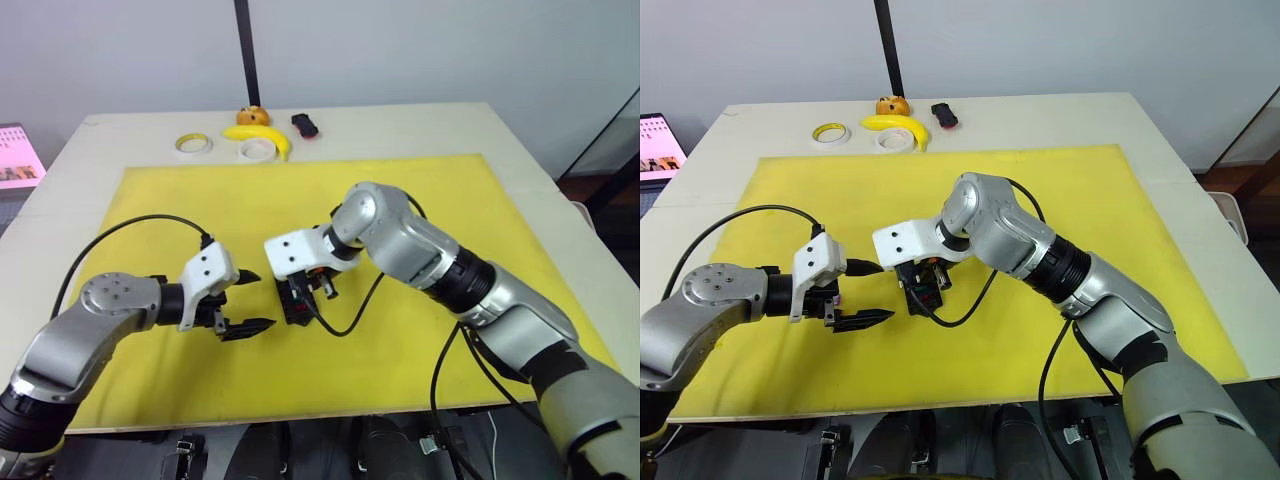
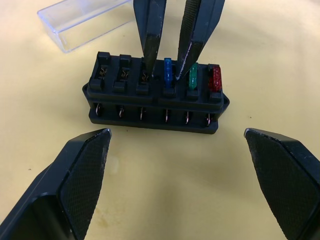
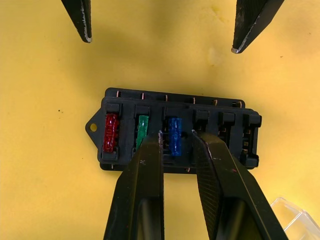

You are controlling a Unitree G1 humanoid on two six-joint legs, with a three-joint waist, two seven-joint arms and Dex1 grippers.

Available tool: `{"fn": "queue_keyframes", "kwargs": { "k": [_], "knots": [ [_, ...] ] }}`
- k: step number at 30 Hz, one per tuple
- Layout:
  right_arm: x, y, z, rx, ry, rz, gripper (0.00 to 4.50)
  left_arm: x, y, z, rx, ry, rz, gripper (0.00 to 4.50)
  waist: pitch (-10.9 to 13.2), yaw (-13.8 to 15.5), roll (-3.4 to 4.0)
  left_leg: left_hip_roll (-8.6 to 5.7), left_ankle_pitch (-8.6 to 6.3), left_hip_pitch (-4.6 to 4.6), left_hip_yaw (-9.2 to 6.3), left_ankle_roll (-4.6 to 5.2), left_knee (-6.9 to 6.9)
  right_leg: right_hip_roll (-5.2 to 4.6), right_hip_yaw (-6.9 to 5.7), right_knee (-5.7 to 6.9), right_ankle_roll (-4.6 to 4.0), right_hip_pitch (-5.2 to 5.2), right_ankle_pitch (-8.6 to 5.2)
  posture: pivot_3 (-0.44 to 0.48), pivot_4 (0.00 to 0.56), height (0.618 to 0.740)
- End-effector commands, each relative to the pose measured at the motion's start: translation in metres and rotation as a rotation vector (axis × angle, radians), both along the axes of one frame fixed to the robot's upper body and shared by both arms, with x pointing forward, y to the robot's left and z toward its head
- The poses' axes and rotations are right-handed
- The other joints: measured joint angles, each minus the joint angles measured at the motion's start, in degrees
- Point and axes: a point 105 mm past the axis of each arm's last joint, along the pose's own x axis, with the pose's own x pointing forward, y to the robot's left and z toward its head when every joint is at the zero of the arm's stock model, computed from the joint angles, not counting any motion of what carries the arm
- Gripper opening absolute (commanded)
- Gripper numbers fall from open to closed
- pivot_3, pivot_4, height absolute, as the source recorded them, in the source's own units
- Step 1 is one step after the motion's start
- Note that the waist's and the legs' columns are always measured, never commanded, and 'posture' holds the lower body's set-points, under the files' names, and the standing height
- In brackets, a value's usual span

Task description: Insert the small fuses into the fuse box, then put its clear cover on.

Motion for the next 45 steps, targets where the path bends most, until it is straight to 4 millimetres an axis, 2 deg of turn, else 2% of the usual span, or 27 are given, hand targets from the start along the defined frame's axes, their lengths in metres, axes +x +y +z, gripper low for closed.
{"fn": "queue_keyframes", "kwargs": {
  "k": [1, 12, 16, 20, 23, 26, 30, 33, 45],
  "knots": [
    [0.002, 0.002, 0.014, 0.029, -0.023, 0.006, 0.97, 0.001, -0.002, 0.006, -0.006, -0.038, -0.013, 4.5, 0.0, 0.0, 0.0, 0.0, 0.0, 0.0, 0.0, 0.0, 0.0, 0.0, 0.0, 0.0, 0.0, 0.0, 0.0, 0.0, 0.15, 0.74],
    [-0.005, -0.002, 0.034, 0.075, 0.011, 0.027, 0.97, 0.002, -0.002, 0.007, -0.008, -0.041, -0.013, 4.5, 0.0, 0.1, 0.0, 0.0, 0.0, -0.06, 0.0, 0.0, 0.0, 0.0, 0.0, -0.01, 0.0, -0.05, 0.0, 0.0, 0.15, 0.74],
    [-0.005, -0.004, 0.047, 0.149, 0.04, 0.02, 0.97, 0.002, -0.001, 0.008, -0.007, -0.044, -0.009, 4.5, 0.0, 0.1, 0.0, 0.0, 0.0, -0.07, -0.01, 0.0, 0.0, 0.0, 0.0, -0.01, 0.0, -0.06, 0.0, 0.0, 0.15, 0.74],
    [-0.01, -0.005, 0.049, 0.267, 0.108, 0.049, 0.97, 0.003, 0.0, 0.01, -0.007, -0.047, -0.006, 4.5, 0.0, 0.1, 0.0, 0.02, 0.0, -0.08, -0.01, 0.0, 0.0, 0.0, 0.0, -0.02, 0.0, -0.05, 0.0, 0.0, 0.15, 0.74],
    [-0.009, -0.007, 0.037, 0.345, 0.115, 0.079, 0.05, 0.003, 0.0, 0.01, -0.006, -0.049, -0.006, 4.5, 0.0, 0.2, -0.01, 0.02, 0.0, -0.08, -0.01, 0.0, 0.0, -0.01, 0.0, -0.02, 0.0, -0.04, 0.0, 0.0, 0.15, 0.74],
    [-0.012, -0.009, 0.027, 0.403, 0.132, 0.102, 0.02, 0.003, 0.0, 0.01, -0.004, -0.048, -0.007, 4.5, 0.0, 0.1, 0.0, 0.02, 0.0, -0.09, -0.01, 0.0, 0.0, -0.01, 0.0, -0.03, 0.0, -0.04, 0.0, 0.0, 0.15, 0.74],
    [-0.011, -0.007, 0.026, 0.518, 0.152, 0.109, 0.02, 0.002, 0.001, 0.01, 0.001, -0.044, -0.009, 4.5, 0.0, -0.1, 0.0, 0.02, 0.0, -0.1, 0.0, 0.0, 0.0, 0.0, 0.01, -0.01, 0.0, -0.08, 0.0, 0.0, 0.15, 0.74],
    [-0.003, -0.009, 0.017, 0.524, 0.144, 0.066, 0.02, 0.002, 0.001, 0.01, 0.001, -0.043, -0.012, 4.5, 0.0, 0.0, 0.0, 0.05, 0.0, -0.09, -0.01, 0.0, 0.0, 0.02, 0.0, -0.01, 0.0, -0.07, 0.0, 0.0, 0.15, 0.74],
    [0.005, -0.017, -0.001, 0.519, 0.197, 0.008, 0.02, 0.002, 0.001, 0.01, 0.01, -0.041, -0.014, 4.5, 0.0, 0.1, 0.0, 0.06, 0.0, -0.1, -0.01, 0.0, 0.0, 0.0, 0.01, -0.02, 0.0, -0.07, 0.0, 0.0, 0.15, 0.74]
  ]
}}
